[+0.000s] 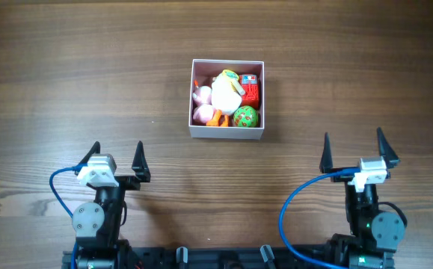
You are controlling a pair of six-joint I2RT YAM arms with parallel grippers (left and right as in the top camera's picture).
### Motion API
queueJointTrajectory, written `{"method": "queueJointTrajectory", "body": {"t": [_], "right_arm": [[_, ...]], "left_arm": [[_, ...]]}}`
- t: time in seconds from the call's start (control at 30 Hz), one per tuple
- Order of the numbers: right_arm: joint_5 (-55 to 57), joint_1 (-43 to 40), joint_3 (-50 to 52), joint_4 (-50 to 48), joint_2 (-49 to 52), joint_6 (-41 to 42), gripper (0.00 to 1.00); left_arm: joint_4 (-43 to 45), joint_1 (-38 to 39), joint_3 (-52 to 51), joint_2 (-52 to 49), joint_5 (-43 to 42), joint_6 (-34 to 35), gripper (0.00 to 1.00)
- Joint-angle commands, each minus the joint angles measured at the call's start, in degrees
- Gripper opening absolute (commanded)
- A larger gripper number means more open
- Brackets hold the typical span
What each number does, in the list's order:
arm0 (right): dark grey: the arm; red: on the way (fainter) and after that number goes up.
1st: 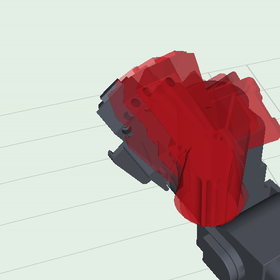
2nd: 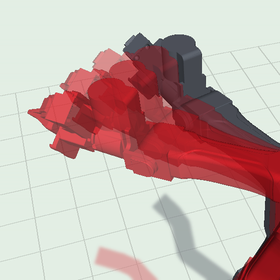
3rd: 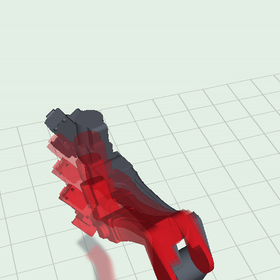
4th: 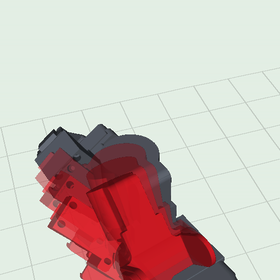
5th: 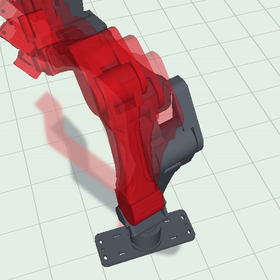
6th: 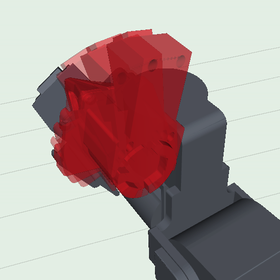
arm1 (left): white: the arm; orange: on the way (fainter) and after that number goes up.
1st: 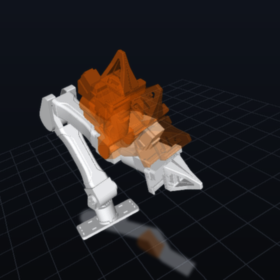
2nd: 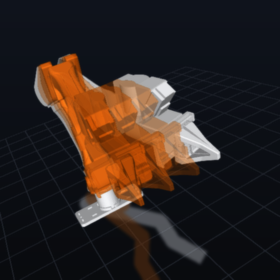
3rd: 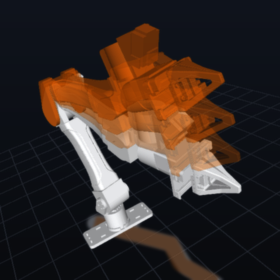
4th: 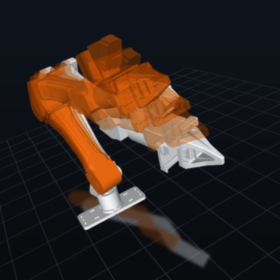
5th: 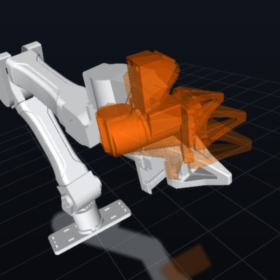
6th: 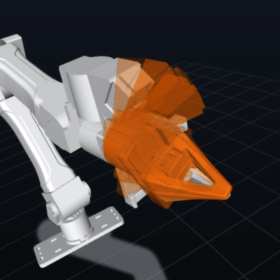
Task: Pack container
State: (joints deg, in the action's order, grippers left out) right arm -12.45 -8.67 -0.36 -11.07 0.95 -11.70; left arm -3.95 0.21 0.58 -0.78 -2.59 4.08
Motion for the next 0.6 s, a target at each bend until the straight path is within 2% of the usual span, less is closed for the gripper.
{"method": "queueJointTrajectory", "body": {"t": [0.0,0.1,0.57], "right_arm": [[-3.5,0.4,0.1,5.2,-0.8,-0.1,1.0],[-3.5,0.4,0.1,9.9,-0.8,0.0,1.0],[-3.5,0.4,0.1,9.8,-0.7,-0.2,1.0]], "left_arm": [[-0.4,-0.4,-0.3,0.5,0.5,-0.9,1.0],[-0.4,-0.4,-0.3,0.5,0.5,-0.9,1.0],[-0.4,-0.4,-0.3,0.5,0.5,-0.9,1.0]]}}
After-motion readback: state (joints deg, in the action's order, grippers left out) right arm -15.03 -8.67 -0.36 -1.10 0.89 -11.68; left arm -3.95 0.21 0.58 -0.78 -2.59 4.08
